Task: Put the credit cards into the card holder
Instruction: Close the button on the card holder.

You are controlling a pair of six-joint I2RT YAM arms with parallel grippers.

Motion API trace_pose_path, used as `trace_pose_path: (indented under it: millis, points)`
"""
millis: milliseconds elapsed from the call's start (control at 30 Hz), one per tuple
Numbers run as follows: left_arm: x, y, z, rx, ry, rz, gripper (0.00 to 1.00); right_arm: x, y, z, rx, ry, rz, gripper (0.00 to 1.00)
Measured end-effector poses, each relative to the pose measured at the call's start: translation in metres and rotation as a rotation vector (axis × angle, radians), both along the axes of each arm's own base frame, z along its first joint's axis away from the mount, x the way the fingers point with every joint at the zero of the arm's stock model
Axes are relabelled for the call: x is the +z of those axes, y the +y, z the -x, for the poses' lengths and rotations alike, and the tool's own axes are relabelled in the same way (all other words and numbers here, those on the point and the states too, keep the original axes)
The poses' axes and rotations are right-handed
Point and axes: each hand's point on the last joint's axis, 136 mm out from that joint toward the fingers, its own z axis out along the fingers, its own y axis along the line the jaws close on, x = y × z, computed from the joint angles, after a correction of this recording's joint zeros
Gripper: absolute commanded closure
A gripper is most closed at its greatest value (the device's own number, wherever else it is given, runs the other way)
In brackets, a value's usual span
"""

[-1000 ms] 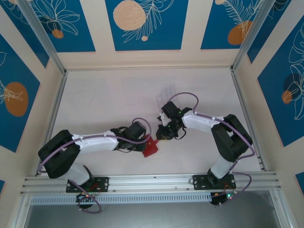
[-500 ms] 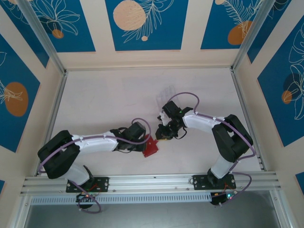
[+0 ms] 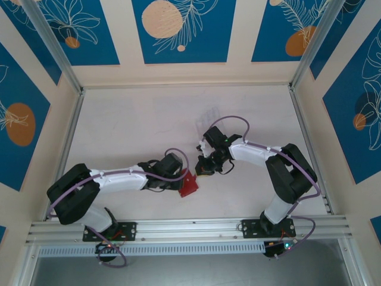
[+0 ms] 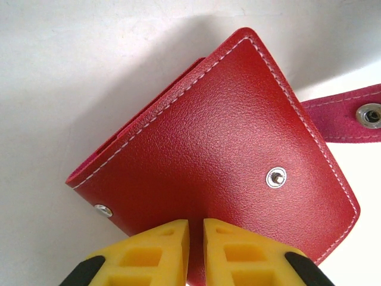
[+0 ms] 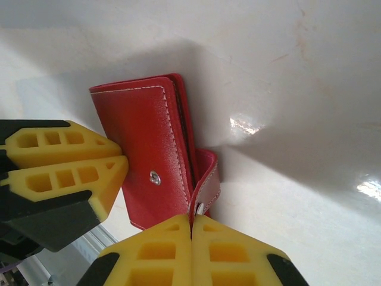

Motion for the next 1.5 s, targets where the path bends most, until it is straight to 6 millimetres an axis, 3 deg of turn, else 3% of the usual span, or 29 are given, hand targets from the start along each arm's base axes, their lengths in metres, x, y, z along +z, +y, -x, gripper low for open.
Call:
trace_pose_path:
  millis: [267,667,1233,1500]
  points:
    - [0.001,0.0,0.0,-0.001,-0.001,0.001,0.86,0.006,0.018,0.007,0.052,-0.005,-0.034,1.0]
    - [0.002,0.001,0.001,-0.001,0.0,0.001,0.84,-0.014,0.039,0.018,0.117,0.033,-0.004,1.0]
    - [0.026,0.012,0.005,0.025,-0.017,0.053,0.83,-0.018,0.047,0.02,0.142,0.025,0.027,1.0]
    - [0.023,0.031,0.001,0.075,-0.007,0.049,0.83,-0.022,0.049,0.022,0.15,-0.028,0.093,1.0]
